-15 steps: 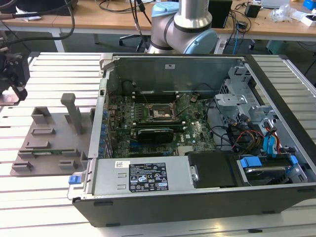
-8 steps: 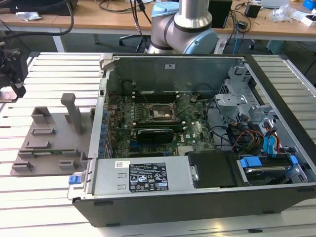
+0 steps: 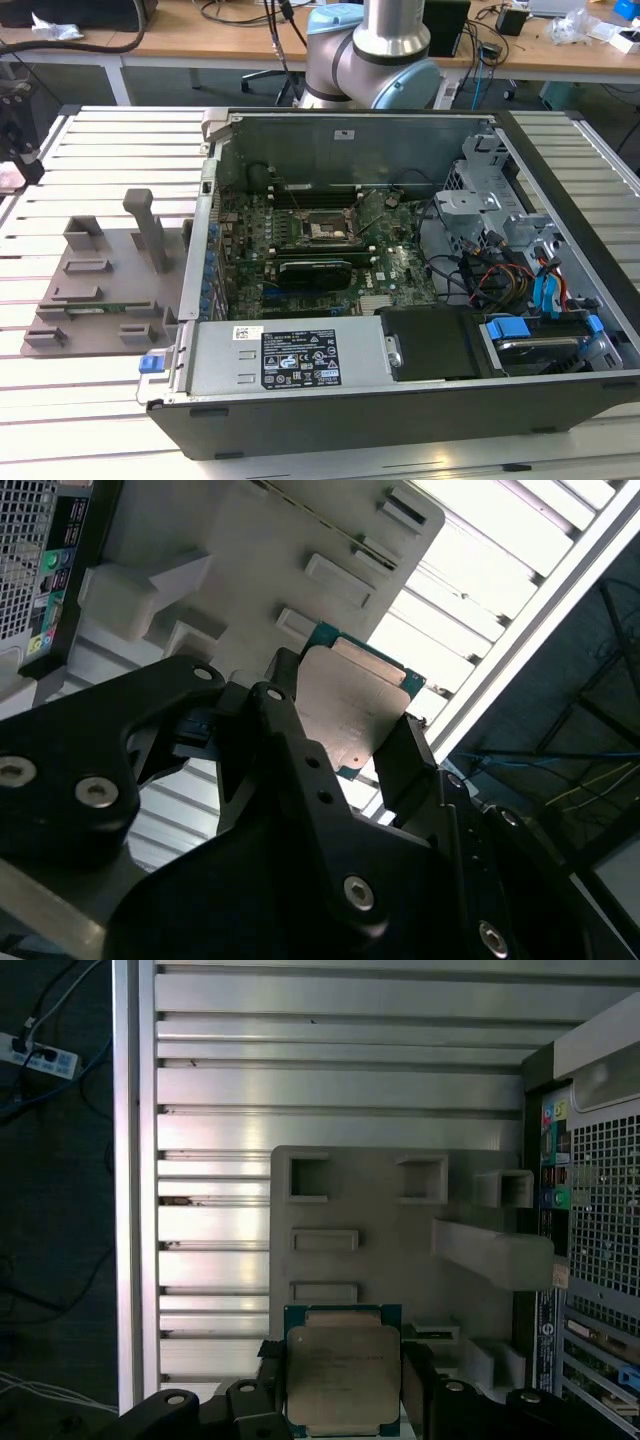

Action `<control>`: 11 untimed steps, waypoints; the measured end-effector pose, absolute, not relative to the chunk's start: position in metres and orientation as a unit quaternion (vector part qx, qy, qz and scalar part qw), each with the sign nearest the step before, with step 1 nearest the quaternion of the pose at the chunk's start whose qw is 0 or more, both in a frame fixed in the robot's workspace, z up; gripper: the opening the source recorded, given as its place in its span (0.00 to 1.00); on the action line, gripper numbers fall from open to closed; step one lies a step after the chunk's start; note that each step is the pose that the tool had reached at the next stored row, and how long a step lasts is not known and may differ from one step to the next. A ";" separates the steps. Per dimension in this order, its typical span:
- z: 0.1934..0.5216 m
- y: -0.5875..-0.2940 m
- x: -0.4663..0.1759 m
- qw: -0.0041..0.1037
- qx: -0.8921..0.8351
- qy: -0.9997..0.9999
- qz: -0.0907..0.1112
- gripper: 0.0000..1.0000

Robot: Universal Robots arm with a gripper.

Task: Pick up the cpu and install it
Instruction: 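Pick up the cpu and move it towards the insertion slot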

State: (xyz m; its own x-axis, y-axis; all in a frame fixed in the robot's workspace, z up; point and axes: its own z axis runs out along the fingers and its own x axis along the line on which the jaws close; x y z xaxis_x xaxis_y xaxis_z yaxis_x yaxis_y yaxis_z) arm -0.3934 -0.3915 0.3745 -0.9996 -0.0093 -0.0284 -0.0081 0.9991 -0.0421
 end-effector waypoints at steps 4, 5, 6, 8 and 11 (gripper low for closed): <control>0.378 -0.392 -0.393 0.014 -0.004 1.000 -0.021 0.55; 0.378 -0.392 -0.393 0.014 -0.004 1.000 -0.021 0.55; 0.378 -0.392 -0.393 0.014 -0.004 1.000 -0.021 0.55; 0.378 -0.392 -0.393 0.014 -0.004 1.000 -0.021 0.55; 0.378 -0.392 -0.388 0.014 -0.004 1.000 -0.021 0.55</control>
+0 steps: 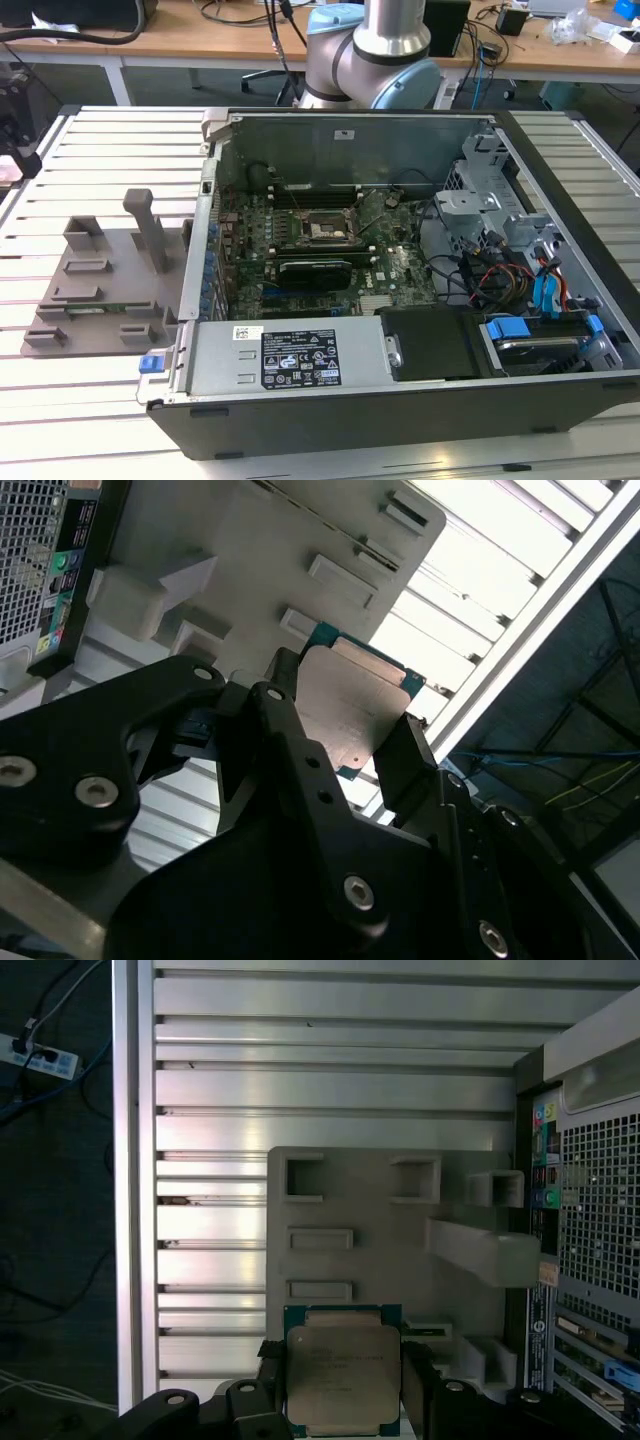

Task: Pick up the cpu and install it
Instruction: 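Pick up the cpu and move it towards the insertion slot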

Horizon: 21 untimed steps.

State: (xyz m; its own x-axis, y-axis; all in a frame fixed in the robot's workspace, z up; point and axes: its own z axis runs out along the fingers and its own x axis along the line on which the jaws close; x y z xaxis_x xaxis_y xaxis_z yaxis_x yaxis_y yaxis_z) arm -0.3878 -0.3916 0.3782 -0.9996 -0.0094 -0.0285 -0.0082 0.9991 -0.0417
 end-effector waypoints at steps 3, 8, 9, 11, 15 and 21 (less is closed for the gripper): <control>0.378 -0.392 -0.379 0.014 -0.004 1.000 -0.021 0.55; 0.378 -0.392 -0.359 0.014 -0.004 1.000 -0.021 0.55; 0.378 -0.392 -0.356 0.014 -0.004 1.000 -0.021 0.55; 0.378 -0.392 -0.351 0.014 -0.004 1.000 -0.021 0.55; 0.378 -0.392 -0.343 0.014 -0.004 1.000 -0.021 0.55; 0.378 -0.392 -0.327 0.014 -0.004 1.000 -0.021 0.55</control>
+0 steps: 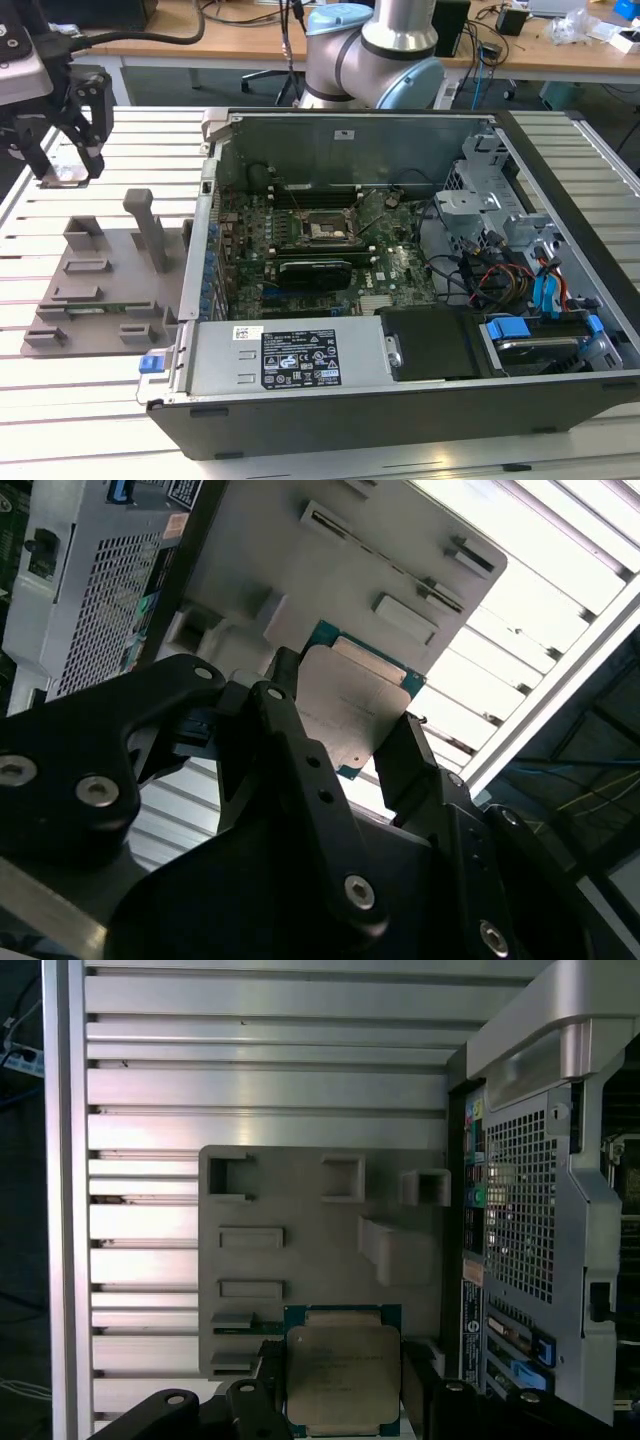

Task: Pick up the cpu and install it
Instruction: 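Pick up the cpu and move it towards the insertion slot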

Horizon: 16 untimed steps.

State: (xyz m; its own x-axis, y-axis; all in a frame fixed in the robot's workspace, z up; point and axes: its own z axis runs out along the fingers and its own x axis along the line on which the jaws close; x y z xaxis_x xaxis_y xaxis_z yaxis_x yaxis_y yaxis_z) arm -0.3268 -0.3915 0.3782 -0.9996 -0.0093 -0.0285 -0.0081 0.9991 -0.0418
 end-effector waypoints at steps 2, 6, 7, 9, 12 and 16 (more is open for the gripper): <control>0.378 -0.392 -0.322 0.014 -0.004 1.000 -0.021 0.55; 0.378 -0.392 -0.315 0.014 -0.004 1.000 -0.021 0.55; 0.378 -0.392 -0.311 0.014 -0.004 1.000 -0.021 0.55; 0.378 -0.392 -0.304 0.014 -0.004 1.000 -0.021 0.55; 0.378 -0.392 -0.295 0.014 -0.004 1.000 -0.021 0.55; 0.378 -0.392 -0.286 0.014 -0.004 1.000 -0.021 0.55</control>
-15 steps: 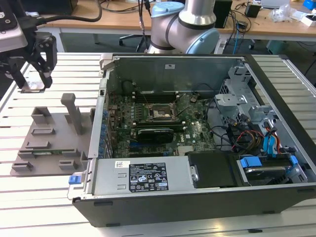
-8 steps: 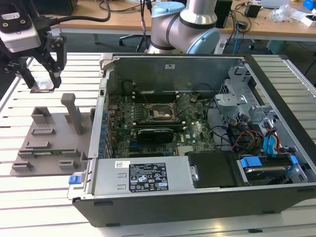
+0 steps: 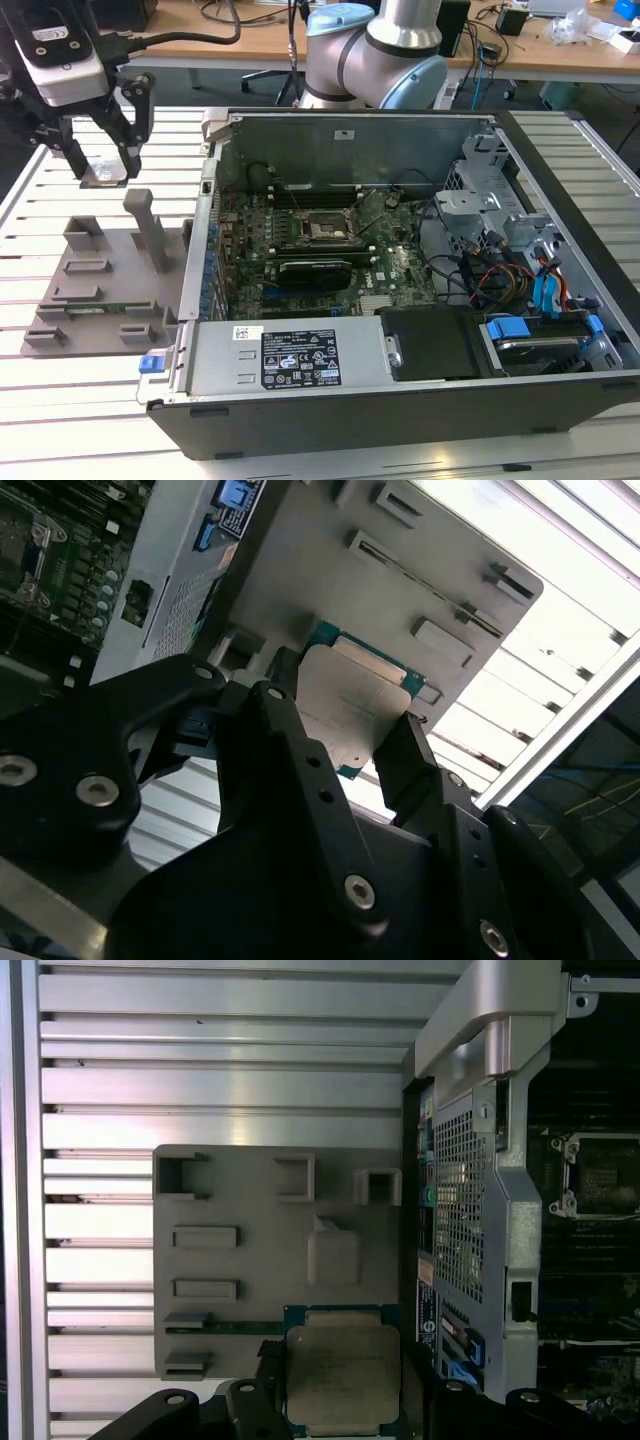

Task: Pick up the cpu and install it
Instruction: 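Pick up the cpu and move it towards the insertion slot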

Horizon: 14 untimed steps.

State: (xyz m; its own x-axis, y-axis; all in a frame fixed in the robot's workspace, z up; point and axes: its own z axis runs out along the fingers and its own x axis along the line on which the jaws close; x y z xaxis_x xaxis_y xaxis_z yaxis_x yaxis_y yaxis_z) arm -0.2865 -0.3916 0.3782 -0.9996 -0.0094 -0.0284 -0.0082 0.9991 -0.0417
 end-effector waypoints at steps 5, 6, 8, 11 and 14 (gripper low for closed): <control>0.378 -0.392 -0.272 0.014 -0.004 1.000 -0.021 0.55; 0.378 -0.392 -0.270 0.014 -0.004 1.000 -0.021 0.55; 0.378 -0.392 -0.265 0.014 -0.004 1.000 -0.021 0.55; 0.378 -0.392 -0.260 0.014 -0.004 1.000 -0.021 0.55; 0.378 -0.392 -0.252 0.014 -0.004 1.000 -0.021 0.55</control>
State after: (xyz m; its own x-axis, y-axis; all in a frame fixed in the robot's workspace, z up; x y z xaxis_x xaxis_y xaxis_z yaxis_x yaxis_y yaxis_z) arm -0.2519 -0.3915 0.3782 -0.9996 -0.0093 -0.0284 -0.0082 0.9991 -0.0418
